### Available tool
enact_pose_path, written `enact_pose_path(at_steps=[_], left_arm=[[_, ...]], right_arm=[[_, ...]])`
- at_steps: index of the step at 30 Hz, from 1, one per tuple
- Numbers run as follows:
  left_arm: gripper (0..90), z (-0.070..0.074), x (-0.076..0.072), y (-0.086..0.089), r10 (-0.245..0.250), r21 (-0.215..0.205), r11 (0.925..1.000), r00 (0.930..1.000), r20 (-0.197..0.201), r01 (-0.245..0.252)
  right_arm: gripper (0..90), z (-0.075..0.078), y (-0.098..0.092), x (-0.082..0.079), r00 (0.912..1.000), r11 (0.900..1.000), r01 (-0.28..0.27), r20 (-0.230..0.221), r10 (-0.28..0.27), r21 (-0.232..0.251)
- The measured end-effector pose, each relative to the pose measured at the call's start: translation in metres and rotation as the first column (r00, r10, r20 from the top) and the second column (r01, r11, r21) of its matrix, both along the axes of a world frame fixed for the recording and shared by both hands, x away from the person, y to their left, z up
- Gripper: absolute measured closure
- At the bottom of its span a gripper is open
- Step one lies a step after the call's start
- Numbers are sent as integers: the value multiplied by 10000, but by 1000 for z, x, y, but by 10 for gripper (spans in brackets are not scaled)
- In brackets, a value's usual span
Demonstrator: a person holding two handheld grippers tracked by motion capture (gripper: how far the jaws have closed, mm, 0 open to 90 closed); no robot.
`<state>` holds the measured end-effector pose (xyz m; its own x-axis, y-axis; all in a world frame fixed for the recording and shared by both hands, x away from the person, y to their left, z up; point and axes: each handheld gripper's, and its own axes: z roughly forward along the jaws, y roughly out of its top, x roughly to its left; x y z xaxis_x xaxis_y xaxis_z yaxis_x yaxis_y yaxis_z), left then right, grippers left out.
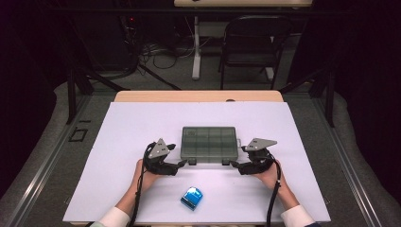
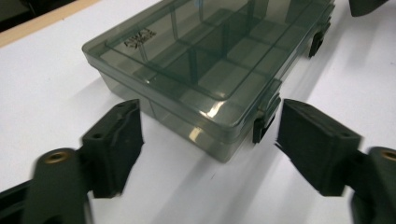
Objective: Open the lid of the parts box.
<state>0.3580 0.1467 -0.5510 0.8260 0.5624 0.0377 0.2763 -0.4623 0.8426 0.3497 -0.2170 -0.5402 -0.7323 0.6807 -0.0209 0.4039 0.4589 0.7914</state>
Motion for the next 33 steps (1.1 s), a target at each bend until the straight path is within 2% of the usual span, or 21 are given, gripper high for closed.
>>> enact_pose_path(at_steps=[1, 8, 9, 13, 20, 25, 30, 33], left_arm=[[272, 0, 0, 0, -7, 55, 10000, 10000, -1, 7], [348, -2, -1, -2, -67, 258, 9996, 10000, -33, 68], [380, -2, -1, -2, -95, 253, 9996, 9999, -55, 96], [406, -3, 0, -2, -133, 243, 9996, 9999, -40, 134], [469, -3, -2, -4, -68, 334, 9994, 10000, 1, 67], [505, -5, -2, -5, -97, 414, 9991, 9999, -31, 98], [525, -5, -2, -4, -51, 223, 9997, 10000, -39, 52], [529, -5, -2, -3, -92, 248, 9996, 10000, -37, 93]], right_arm=[[296, -1, 0, 1, 10000, 9999, -71, -47, 70, -81], [362, -3, 2, 0, 9999, 9994, -138, -63, 136, -315], [382, -4, 3, 1, 9999, 9991, -87, -81, 84, -421], [406, -4, 2, 1, 9997, 9983, -147, -213, 135, -571], [463, -5, 4, 1, 9999, 9985, -88, -93, 83, -540], [492, -6, 4, 1, 9997, 9979, -115, -217, 101, -641], [500, -6, 5, 1, 9998, 9982, -147, -165, 138, -589], [512, -5, 3, 1, 9996, 9982, -167, -223, 154, -570]])
